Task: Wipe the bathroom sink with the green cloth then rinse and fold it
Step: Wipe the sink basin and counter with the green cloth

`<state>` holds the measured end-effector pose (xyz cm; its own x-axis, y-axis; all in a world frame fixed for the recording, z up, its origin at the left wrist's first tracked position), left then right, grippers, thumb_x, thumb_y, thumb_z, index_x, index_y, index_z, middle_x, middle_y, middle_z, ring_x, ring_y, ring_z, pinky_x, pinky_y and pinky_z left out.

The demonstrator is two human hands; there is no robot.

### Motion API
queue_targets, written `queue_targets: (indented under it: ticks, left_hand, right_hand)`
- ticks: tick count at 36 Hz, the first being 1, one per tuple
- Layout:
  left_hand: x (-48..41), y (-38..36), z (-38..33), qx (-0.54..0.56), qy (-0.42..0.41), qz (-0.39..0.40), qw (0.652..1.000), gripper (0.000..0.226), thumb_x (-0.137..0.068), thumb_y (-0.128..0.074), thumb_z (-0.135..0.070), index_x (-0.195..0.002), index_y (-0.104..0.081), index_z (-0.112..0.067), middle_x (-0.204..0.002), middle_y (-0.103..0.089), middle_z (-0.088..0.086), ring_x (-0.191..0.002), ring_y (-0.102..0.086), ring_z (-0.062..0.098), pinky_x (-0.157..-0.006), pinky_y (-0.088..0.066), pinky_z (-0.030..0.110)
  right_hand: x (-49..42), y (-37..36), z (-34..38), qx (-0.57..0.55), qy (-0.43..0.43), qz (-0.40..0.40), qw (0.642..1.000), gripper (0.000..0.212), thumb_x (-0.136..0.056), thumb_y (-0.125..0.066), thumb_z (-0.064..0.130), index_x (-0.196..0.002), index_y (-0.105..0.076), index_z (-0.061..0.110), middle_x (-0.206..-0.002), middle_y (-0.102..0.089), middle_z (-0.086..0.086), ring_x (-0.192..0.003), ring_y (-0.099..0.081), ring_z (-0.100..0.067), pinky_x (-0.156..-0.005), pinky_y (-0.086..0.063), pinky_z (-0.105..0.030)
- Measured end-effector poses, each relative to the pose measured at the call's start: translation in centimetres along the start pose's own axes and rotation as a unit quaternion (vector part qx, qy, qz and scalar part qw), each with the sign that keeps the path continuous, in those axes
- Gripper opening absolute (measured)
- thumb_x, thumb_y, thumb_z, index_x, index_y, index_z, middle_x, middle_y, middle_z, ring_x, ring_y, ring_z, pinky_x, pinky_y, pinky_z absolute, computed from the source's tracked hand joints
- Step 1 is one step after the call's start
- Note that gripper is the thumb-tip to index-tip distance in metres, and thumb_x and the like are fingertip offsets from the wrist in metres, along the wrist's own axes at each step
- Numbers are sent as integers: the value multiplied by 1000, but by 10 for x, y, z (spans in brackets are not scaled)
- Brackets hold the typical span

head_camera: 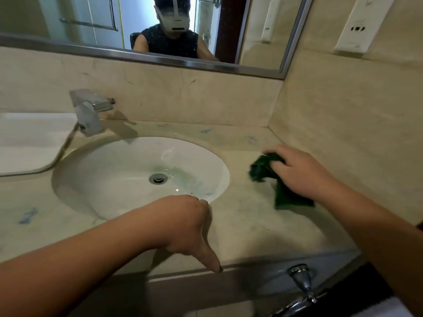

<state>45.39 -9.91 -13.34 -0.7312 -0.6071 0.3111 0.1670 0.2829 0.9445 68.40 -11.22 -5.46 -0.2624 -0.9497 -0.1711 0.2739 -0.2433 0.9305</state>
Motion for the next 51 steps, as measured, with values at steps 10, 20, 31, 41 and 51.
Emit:
queue_targets:
  ticks: [10, 20, 31, 41, 51]
  left_hand:
    - [-7, -2, 3, -12, -14, -21, 1000, 92, -52, -71, -97, -102, -68, -19, -94, -72, 0, -84, -65, 19, -78, -59, 38]
    - [-11, 12, 17, 22, -26, -44, 998, 77, -83, -49, -90, -97, -68, -17, -86, -69, 0, -76, -63, 17, -75, -56, 37]
    - [-10, 17, 10, 44, -75, -119, 989, 27, -93, -66, -48, -83, -65, -23, -86, -67, -3, -81, -63, 19, -77, -56, 36]
    - [-9, 15, 4, 48, -95, -142, 984, 34, -92, -70, -49, -79, -65, -18, -81, -67, 0, -76, -61, 19, -69, -52, 32]
    - [-12, 22, 49, 151, -36, -131, 979, 20, -87, -70, -23, -104, -78, -30, -95, -75, -12, -87, -70, 12, -85, -60, 38]
  right_hand:
    - [17, -74, -66, 131, -61, 47, 988, 52, -108, -27, 35, -156, -33, 16, -158, -40, -8, -135, -44, -25, -114, -35, -40]
    - [-18, -129, 96, -49, -20, 37, 998, 39, -103, -44, 16, -136, -62, 23, -137, -64, -3, -121, -60, -27, -101, -48, -36]
    - [24, -26, -12, 35, -69, 51, 996, 42, -107, -38, 20, -145, -55, 18, -146, -57, -7, -129, -54, -28, -106, -41, -36]
    - [61, -98, 29, 96, -45, 36, 994, 52, -109, -29, 32, -158, -30, 14, -170, -21, -12, -154, -24, -29, -125, -18, -38]
    - [14, -114, 120, -207, -25, 35, 977, 36, -98, -47, 12, -116, -74, 28, -118, -73, 3, -106, -66, -20, -96, -54, -36]
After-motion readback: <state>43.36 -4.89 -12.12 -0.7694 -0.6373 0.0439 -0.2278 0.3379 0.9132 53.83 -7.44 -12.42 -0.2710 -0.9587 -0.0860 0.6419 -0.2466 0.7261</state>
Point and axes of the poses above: each hand's wrist, its own x-axis away from the middle knuckle, its own y-axis out of the back of the hand, z = x × y, the point moved 10 cm from there along -x, towards the middle knuckle
